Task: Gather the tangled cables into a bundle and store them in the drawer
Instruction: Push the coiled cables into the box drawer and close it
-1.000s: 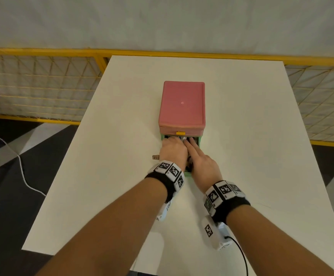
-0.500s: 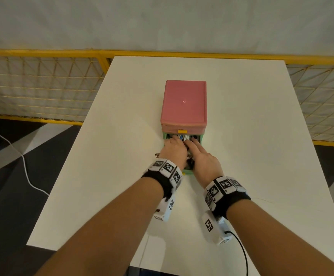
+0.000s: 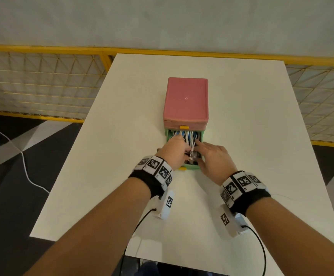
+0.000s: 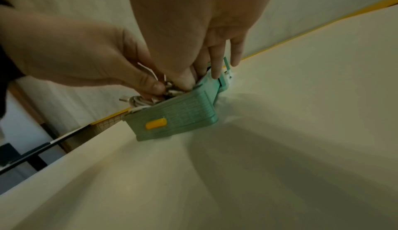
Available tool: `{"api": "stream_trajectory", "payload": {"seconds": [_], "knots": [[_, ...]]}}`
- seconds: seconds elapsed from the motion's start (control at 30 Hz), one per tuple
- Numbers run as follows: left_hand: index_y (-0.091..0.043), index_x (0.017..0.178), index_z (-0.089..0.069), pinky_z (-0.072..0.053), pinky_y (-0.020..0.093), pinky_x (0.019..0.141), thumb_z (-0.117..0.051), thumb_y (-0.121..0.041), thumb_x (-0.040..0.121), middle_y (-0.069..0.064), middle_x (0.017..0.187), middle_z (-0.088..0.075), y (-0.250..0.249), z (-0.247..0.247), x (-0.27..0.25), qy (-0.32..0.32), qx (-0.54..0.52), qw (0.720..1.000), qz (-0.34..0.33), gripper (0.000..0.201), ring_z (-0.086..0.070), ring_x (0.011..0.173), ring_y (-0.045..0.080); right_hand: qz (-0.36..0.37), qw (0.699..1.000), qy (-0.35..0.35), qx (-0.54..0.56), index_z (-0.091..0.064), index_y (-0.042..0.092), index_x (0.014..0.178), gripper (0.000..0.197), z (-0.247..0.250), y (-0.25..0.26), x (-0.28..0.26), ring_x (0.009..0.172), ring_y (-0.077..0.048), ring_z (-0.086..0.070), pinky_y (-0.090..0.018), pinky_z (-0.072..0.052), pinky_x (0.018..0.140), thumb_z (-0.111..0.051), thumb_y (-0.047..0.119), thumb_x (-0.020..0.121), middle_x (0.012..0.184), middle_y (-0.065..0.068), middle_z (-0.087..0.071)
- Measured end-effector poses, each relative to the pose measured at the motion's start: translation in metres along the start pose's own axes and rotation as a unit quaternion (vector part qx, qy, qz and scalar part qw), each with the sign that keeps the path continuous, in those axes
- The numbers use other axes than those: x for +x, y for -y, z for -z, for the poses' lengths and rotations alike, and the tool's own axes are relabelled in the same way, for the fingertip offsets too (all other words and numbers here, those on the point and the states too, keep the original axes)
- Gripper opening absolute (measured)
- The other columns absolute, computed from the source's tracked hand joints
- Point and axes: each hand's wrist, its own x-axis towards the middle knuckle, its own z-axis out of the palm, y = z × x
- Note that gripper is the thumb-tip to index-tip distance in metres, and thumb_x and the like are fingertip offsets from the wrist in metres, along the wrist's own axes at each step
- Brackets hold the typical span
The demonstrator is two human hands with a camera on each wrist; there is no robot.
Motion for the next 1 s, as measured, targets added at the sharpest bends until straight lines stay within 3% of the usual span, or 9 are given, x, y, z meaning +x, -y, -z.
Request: {"api": "stream_trajectory", "payload": {"seconds": [0.17, 0.3, 0.4, 0.57, 0.63, 0.73, 0.8, 0.9, 1.0], "knots": [[0.001, 0.102, -0.072, -0.041, 0.032, 0.078, -0.06, -0.003, 0.091, 0.018, 0.113, -0.051, -0.01, -0.011, 0.005, -0.004, 0.052, 0.999, 0.01, 0.017, -0.058, 0.099, 0.034, 0.025, 0.997, -0.036, 0.07, -0.061, 0.011, 0.104, 0.025, 0.002, 0.004, 0.002, 0.097, -0.027, -0.06, -0.04, -0.042, 0.094, -0.06, 0.002, 0.08, 0.105, -0.006, -0.066], [-0.006, 0.104, -0.075, -0.04, 0.026, 0.078, -0.058, -0.006, 0.092, 0.013, 0.107, -0.063, -0.004, 0.005, 0.001, 0.007, 0.033, 0.999, -0.006, 0.021, -0.061, 0.098, 0.029, 0.053, 0.998, 0.026, -0.036, -0.058, 0.018, 0.124, 0.04, 0.001, 0.002, -0.001, 0.124, -0.017, -0.052, -0.042, -0.013, 0.117, -0.053, 0.006, 0.086, 0.126, 0.002, -0.061], [-0.013, 0.116, -0.072, -0.044, 0.03, 0.089, -0.066, -0.008, 0.089, 0.008, 0.109, -0.059, 0.014, 0.032, -0.006, -0.048, 0.006, 0.999, 0.014, 0.028, -0.059, 0.101, 0.024, 0.092, 0.989, 0.03, -0.114, -0.055, 0.012, 0.131, 0.049, 0.0, -0.001, -0.012, 0.131, -0.018, -0.048, -0.053, -0.017, 0.113, -0.051, 0.015, 0.082, 0.135, -0.003, -0.058], [-0.009, 0.114, -0.072, -0.046, 0.033, 0.08, -0.081, -0.011, 0.073, 0.009, 0.1, -0.052, 0.03, 0.036, -0.006, 0.038, 0.078, 0.996, 0.03, 0.042, -0.059, 0.097, 0.032, 0.085, 0.988, 0.098, -0.087, -0.032, 0.016, 0.146, 0.056, 0.006, 0.0, -0.012, 0.146, -0.015, -0.019, -0.046, -0.002, 0.118, -0.04, 0.012, 0.091, 0.155, 0.0, -0.03], [-0.006, 0.119, -0.068, -0.048, 0.034, 0.084, -0.083, -0.011, 0.073, 0.014, 0.109, -0.059, 0.025, 0.033, -0.003, 0.042, 0.081, 0.994, 0.052, 0.048, -0.061, 0.101, 0.032, 0.095, 0.987, 0.108, -0.069, -0.037, 0.014, 0.143, 0.052, 0.009, 0.001, -0.006, 0.146, -0.018, -0.02, -0.041, -0.007, 0.118, -0.04, 0.005, 0.092, 0.153, -0.003, -0.033], [-0.002, 0.113, -0.061, -0.048, 0.037, 0.086, -0.075, -0.005, 0.079, 0.017, 0.111, -0.062, 0.016, 0.022, 0.001, 0.014, 0.084, 0.995, 0.056, 0.037, -0.062, 0.103, 0.035, 0.058, 0.995, 0.08, 0.032, -0.051, 0.01, 0.128, 0.04, 0.008, 0.005, -0.003, 0.128, -0.032, -0.046, -0.039, -0.028, 0.113, -0.043, -0.002, 0.091, 0.133, -0.012, -0.055], [-0.002, 0.112, -0.053, -0.048, 0.039, 0.082, -0.061, -0.003, 0.088, 0.019, 0.108, -0.062, 0.011, 0.015, 0.004, -0.008, 0.107, 0.993, 0.05, 0.025, -0.063, 0.1, 0.036, 0.018, 0.994, 0.056, 0.092, -0.043, 0.014, 0.132, 0.048, 0.01, 0.01, -0.005, 0.11, -0.036, -0.056, -0.037, -0.042, 0.097, -0.045, -0.005, 0.088, 0.121, -0.016, -0.057], [-0.002, 0.115, -0.049, -0.049, 0.038, 0.079, -0.059, -0.001, 0.089, 0.019, 0.107, -0.062, 0.011, 0.012, 0.008, 0.01, 0.128, 0.99, 0.053, 0.028, -0.064, 0.096, 0.035, 0.051, 0.995, 0.079, 0.03, -0.029, 0.016, 0.147, 0.069, 0.006, 0.017, -0.01, 0.135, -0.028, -0.039, -0.035, -0.034, 0.107, -0.042, -0.012, 0.085, 0.156, -0.011, -0.022], [-0.006, 0.098, -0.061, -0.052, 0.035, 0.085, -0.065, -0.001, 0.085, 0.016, 0.096, -0.065, 0.019, 0.036, 0.005, 0.075, 0.1, 0.991, 0.053, 0.015, -0.064, 0.09, 0.031, 0.065, 0.986, 0.138, -0.074, -0.012, 0.017, 0.151, 0.069, 0.006, 0.021, -0.01, 0.147, -0.021, -0.011, -0.036, -0.005, 0.119, -0.034, -0.007, 0.09, 0.161, -0.004, 0.001]]}}
